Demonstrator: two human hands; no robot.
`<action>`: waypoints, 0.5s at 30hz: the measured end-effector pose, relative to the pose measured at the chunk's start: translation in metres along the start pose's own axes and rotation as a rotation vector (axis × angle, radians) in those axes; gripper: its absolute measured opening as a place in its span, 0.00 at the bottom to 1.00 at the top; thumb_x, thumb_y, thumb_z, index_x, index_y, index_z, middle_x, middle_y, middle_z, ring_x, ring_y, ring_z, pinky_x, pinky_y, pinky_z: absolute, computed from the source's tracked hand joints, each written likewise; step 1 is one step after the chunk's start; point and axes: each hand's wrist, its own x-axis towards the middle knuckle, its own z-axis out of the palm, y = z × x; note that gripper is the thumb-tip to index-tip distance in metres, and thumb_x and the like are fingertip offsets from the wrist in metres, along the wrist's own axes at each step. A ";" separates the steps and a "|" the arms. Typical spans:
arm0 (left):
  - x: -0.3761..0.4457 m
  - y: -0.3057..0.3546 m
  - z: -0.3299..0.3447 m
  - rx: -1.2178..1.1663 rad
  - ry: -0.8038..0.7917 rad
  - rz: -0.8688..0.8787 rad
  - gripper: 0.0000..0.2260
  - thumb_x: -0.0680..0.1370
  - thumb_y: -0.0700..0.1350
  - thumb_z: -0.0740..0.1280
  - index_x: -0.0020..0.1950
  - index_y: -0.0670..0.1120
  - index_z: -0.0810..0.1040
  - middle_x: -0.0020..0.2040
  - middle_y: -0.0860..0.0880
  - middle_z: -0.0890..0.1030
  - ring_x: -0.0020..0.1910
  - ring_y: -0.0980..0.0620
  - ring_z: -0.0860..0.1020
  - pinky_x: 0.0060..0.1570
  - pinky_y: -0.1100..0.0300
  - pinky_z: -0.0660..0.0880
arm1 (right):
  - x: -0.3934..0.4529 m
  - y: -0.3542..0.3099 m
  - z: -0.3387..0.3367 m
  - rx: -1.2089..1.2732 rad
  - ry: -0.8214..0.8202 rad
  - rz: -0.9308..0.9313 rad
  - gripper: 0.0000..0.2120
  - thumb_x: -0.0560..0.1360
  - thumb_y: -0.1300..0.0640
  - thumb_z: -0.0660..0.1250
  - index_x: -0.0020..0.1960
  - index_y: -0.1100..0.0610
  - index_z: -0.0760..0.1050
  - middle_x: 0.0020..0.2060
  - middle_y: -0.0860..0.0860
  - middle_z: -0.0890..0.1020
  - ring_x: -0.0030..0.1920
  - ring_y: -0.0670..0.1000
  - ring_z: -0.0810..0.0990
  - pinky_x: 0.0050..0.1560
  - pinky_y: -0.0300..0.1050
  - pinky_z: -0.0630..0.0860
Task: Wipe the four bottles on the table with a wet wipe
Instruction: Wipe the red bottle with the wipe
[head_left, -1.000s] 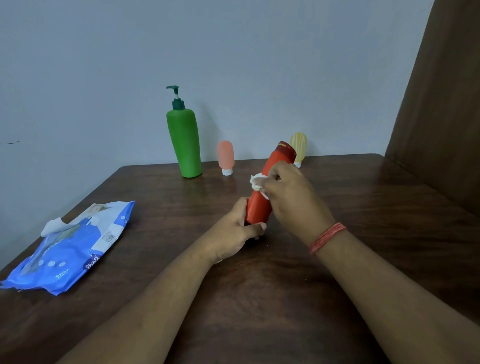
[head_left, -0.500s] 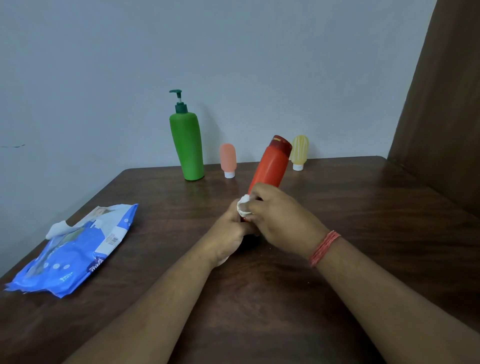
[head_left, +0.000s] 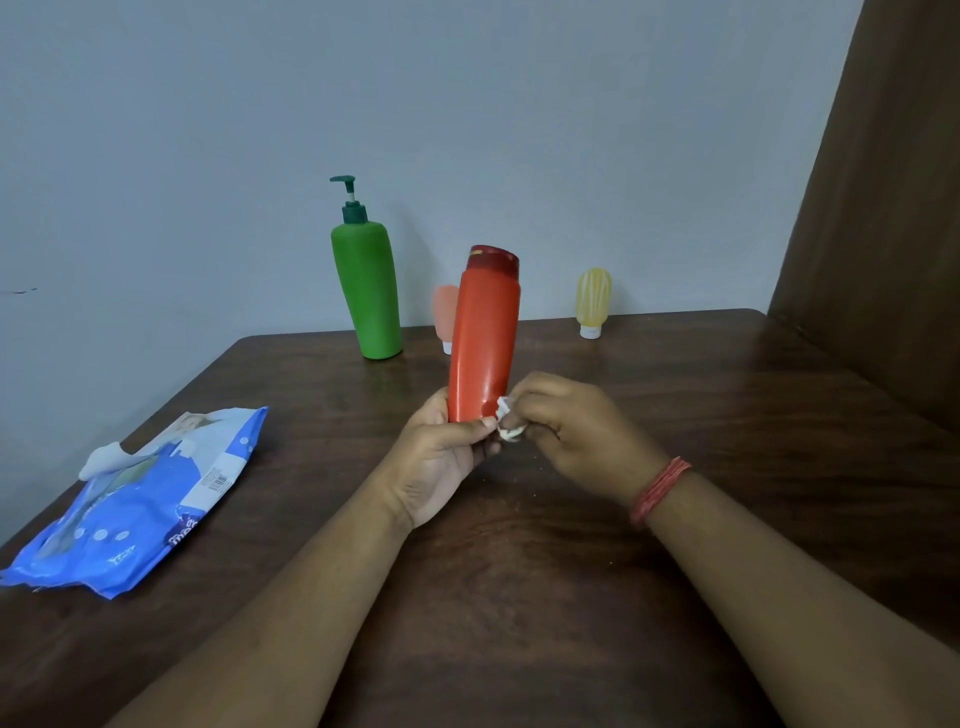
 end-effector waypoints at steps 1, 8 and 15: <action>0.000 0.001 0.000 -0.028 0.009 0.005 0.26 0.71 0.35 0.69 0.69 0.38 0.71 0.51 0.44 0.81 0.47 0.49 0.80 0.43 0.57 0.75 | 0.000 -0.004 0.003 0.001 0.007 -0.009 0.10 0.73 0.71 0.70 0.49 0.59 0.82 0.49 0.50 0.80 0.50 0.50 0.80 0.51 0.50 0.81; -0.001 0.003 0.002 -0.083 0.034 -0.021 0.25 0.70 0.36 0.67 0.68 0.40 0.71 0.49 0.43 0.81 0.44 0.48 0.78 0.43 0.55 0.73 | 0.002 -0.010 0.014 -0.084 0.100 -0.029 0.07 0.75 0.67 0.70 0.50 0.58 0.83 0.51 0.51 0.82 0.54 0.51 0.79 0.55 0.50 0.80; -0.002 -0.001 0.008 -0.038 -0.041 -0.075 0.29 0.70 0.35 0.67 0.72 0.44 0.69 0.53 0.40 0.78 0.41 0.47 0.78 0.43 0.55 0.75 | 0.004 -0.008 0.010 -0.139 0.346 0.078 0.08 0.75 0.63 0.68 0.53 0.60 0.83 0.51 0.54 0.82 0.53 0.53 0.80 0.56 0.49 0.80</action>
